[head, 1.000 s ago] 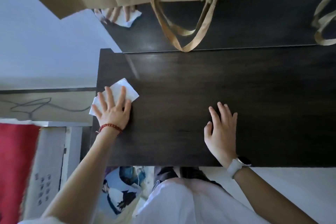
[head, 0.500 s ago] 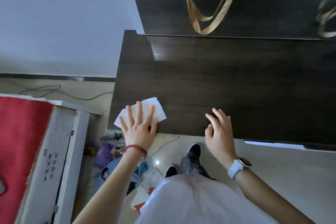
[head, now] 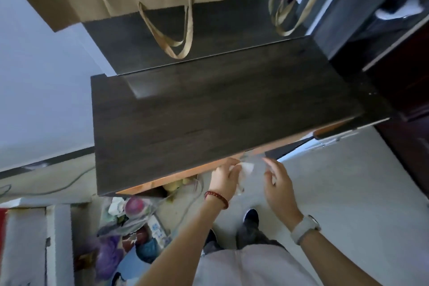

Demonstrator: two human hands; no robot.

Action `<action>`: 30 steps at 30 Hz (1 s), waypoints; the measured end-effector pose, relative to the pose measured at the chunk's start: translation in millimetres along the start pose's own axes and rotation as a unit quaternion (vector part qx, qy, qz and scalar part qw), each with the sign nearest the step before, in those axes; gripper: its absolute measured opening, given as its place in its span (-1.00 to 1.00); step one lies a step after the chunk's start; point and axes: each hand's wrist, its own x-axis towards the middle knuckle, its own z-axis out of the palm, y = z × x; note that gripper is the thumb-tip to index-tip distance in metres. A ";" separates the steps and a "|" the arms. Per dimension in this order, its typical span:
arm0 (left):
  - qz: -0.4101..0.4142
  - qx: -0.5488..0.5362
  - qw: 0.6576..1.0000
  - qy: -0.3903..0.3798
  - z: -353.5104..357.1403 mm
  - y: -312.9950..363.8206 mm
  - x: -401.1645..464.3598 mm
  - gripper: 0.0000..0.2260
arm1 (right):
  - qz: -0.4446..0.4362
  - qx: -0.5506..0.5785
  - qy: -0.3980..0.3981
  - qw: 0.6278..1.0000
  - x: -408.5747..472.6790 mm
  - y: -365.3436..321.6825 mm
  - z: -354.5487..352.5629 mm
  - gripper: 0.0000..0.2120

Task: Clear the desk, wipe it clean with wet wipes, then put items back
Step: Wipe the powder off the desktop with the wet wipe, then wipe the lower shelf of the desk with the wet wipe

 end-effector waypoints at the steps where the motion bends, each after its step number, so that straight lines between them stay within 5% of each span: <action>1: -0.008 -0.023 1.000 0.007 6.9 6.4 -0.2 -0.89 | 0.013 0.018 -0.001 1.000 -0.3 0.4 -9.7 -0.71; 6: 0.011 -0.034 0.997 -0.072 44.2 57.2 5.3 -0.80 | 0.090 0.070 -0.015 0.993 6.9 15.3 -55.3 -0.72; 11: 0.019 -0.015 0.990 -0.142 116.3 106.0 22.3 -0.75 | 0.062 0.032 0.080 0.994 21.2 53.0 -115.0 -0.94; 18: 0.011 0.004 0.976 -0.218 233.2 177.2 62.1 -0.97 | 0.096 0.056 0.156 0.981 69.9 140.5 -253.5 -0.75; 30: -0.117 -0.016 0.992 -0.047 367.9 252.7 167.6 -0.84 | 0.140 0.062 0.151 0.977 180.8 245.6 -385.9 -0.89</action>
